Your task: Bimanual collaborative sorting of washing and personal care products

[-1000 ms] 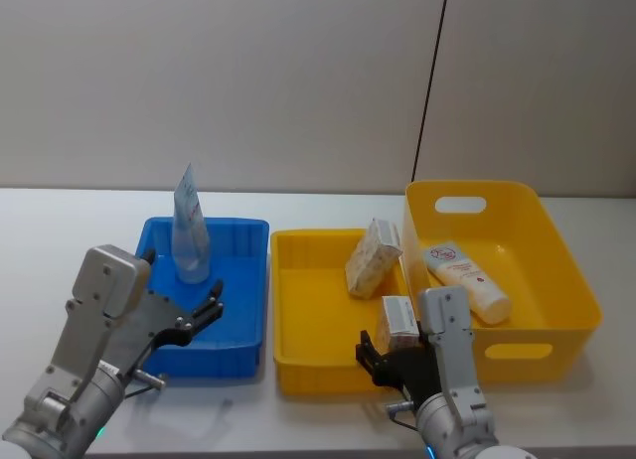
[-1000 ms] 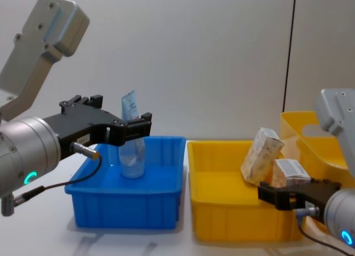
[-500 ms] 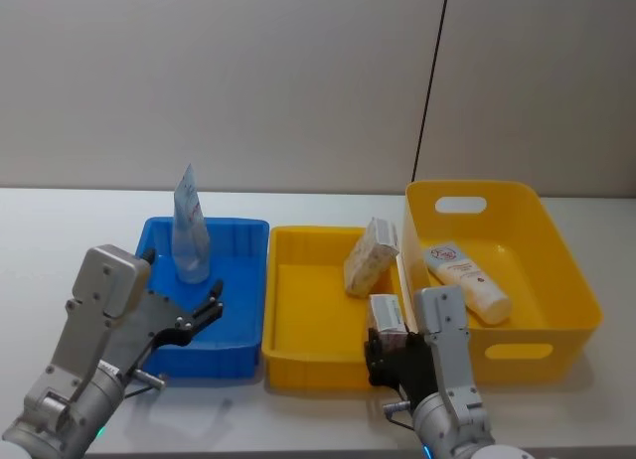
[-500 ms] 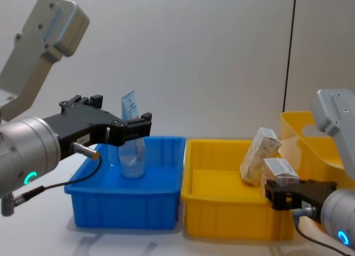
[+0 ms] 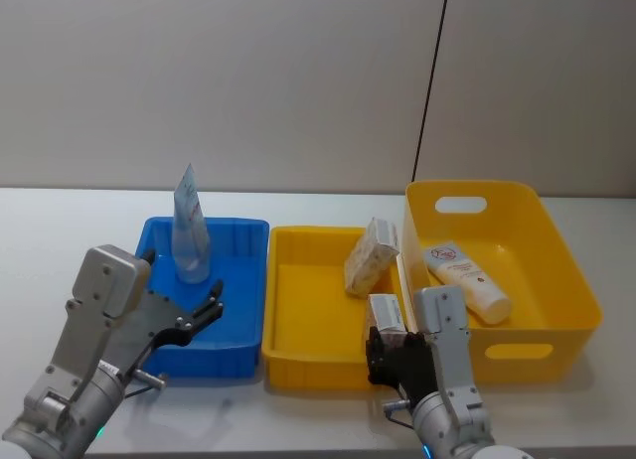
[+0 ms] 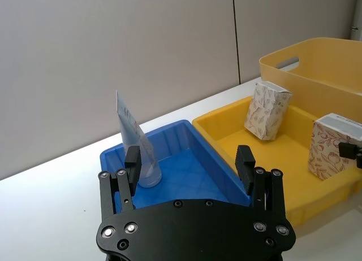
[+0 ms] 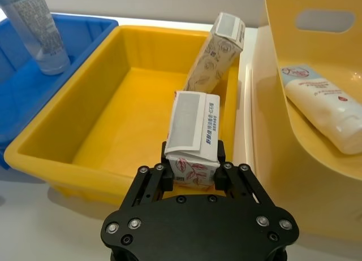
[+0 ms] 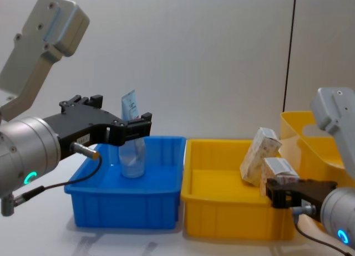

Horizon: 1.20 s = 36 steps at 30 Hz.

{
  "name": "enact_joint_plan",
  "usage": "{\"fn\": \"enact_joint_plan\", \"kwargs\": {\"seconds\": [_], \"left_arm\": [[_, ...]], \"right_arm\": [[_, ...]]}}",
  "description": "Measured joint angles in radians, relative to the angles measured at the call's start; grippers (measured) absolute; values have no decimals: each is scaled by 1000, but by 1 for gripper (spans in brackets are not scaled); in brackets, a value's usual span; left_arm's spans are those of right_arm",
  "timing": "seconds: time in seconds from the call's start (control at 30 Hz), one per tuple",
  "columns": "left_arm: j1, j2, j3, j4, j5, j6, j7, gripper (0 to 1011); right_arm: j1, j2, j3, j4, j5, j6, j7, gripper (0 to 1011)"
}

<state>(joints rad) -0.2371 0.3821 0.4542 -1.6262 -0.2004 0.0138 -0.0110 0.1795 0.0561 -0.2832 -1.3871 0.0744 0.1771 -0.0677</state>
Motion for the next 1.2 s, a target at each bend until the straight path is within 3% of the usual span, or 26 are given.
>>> {"fn": "enact_joint_plan", "kwargs": {"seconds": [0.6,0.83,1.2], "left_arm": [[0,0,0,0,0,0,0,1001],[0,0,0,0,0,0,0,1001],[0,0,0,0,0,0,0,1001]], "right_arm": [[8,-18,24,-47,10,-138,19,296],[35,-39,59,-77,32,-211,18,295],[70,-62,121,-100,36,-273,-31,294]]}}
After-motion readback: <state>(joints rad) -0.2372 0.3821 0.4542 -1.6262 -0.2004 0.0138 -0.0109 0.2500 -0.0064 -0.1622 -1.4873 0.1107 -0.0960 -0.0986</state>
